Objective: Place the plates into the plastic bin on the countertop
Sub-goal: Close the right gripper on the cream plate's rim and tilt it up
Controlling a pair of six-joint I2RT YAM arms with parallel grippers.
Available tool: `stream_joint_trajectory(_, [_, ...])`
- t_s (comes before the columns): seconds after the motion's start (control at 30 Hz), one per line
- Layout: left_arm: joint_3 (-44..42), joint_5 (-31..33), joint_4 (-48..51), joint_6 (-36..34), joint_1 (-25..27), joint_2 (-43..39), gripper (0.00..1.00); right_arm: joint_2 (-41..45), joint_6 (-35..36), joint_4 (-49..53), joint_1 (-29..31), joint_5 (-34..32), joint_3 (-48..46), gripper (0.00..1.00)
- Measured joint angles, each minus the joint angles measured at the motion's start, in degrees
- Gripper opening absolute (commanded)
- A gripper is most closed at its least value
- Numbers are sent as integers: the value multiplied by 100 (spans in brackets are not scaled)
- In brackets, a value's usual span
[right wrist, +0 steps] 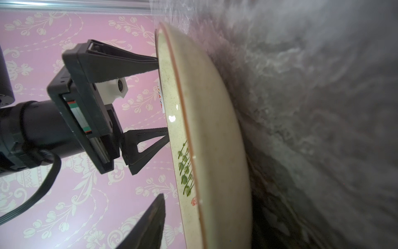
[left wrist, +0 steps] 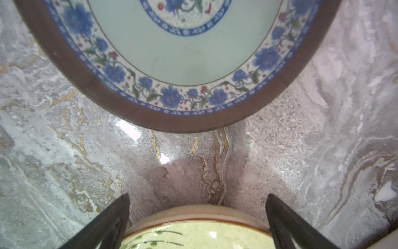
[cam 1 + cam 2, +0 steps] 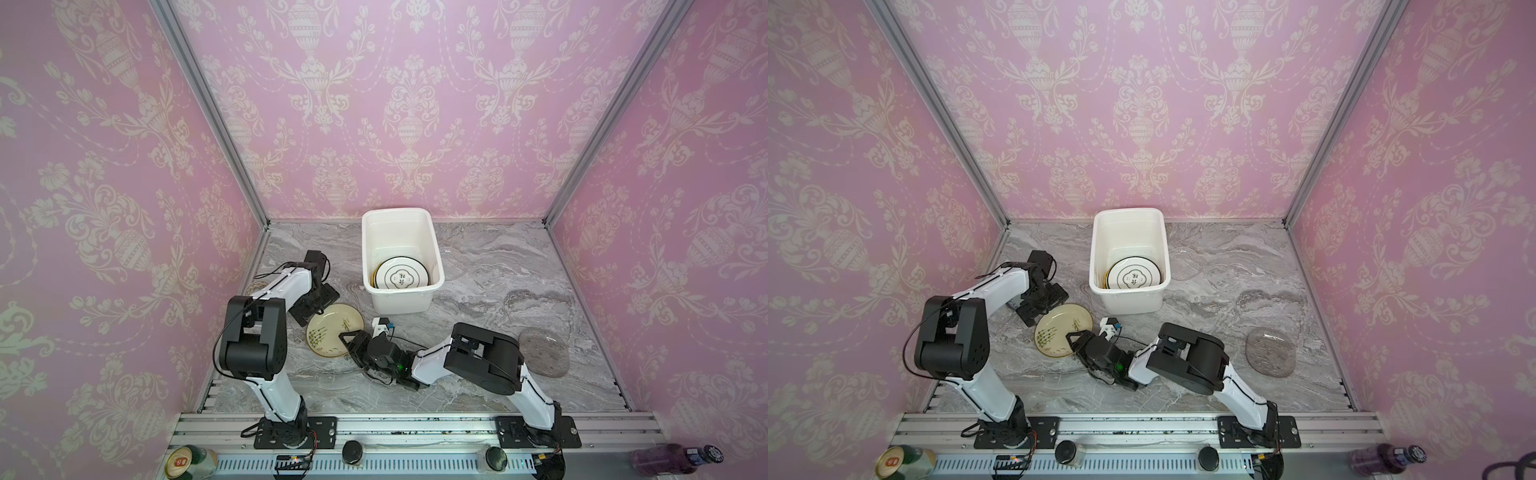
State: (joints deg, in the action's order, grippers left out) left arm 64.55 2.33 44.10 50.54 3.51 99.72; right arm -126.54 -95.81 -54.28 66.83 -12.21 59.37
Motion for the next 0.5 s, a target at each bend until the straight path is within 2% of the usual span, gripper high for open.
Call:
stream_joint_trajectory(0.27, [0, 0, 20, -2, 9, -17, 99, 0, 439, -142, 0, 0, -33, 58])
stream_joint_trajectory(0.5, [0, -7, 146, -7, 28, -33, 99, 0, 776, -750, -26, -120, -105, 57])
